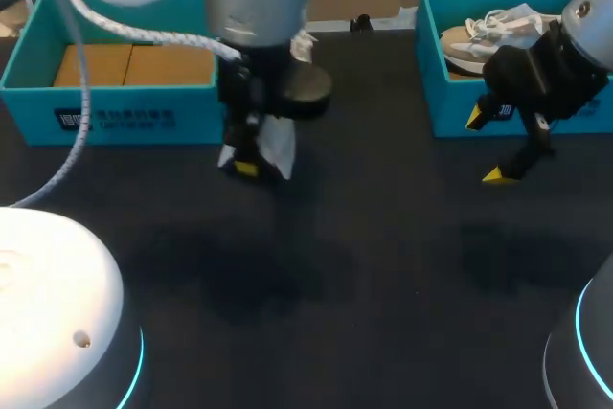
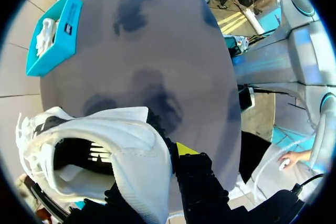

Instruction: Take the shoe out of the shoebox, open the shoe tongue, remove and reinsert the insole, then place the shoe into the shoebox

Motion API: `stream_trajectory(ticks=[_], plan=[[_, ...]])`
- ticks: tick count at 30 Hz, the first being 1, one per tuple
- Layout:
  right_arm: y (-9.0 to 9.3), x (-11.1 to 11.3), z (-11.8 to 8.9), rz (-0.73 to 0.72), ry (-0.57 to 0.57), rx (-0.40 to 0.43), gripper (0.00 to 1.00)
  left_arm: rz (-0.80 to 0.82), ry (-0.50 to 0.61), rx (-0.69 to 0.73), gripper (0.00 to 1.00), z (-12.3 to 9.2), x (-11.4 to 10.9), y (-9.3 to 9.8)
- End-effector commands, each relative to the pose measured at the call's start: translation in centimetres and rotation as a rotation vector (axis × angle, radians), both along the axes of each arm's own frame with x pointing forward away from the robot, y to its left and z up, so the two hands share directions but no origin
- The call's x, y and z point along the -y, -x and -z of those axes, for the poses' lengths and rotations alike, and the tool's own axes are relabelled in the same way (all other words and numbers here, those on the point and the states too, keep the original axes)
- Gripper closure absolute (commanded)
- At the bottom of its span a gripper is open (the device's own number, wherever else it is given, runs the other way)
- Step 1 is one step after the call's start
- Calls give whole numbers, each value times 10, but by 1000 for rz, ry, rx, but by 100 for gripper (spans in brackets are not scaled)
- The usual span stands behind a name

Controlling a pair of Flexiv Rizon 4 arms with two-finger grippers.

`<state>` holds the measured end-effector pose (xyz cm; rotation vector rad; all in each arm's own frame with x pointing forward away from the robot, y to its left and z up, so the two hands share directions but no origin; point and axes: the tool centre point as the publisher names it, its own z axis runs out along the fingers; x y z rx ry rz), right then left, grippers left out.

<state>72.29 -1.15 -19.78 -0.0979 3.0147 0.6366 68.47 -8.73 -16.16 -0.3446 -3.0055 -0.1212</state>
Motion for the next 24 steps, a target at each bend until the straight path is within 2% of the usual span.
stream_trajectory(ticks=[1, 5, 13, 20, 24], plan=[[-1, 0, 0, 1, 2, -1, 0, -20, 108, -46, 100, -3, -44, -22], [-1, 0, 0, 1, 2, -1, 0, -58, 114, -56, 100, -6, -74, -37], [-1, 0, 0, 1, 2, -1, 0, -123, 118, -50, 100, -10, -128, -55], [-1, 0, 0, 1, 2, -1, 0, -122, 104, -50, 100, -4, -167, -69], [-1, 0, 0, 1, 2, -1, 0, -96, 147, -62, 100, -2, -193, -79]])
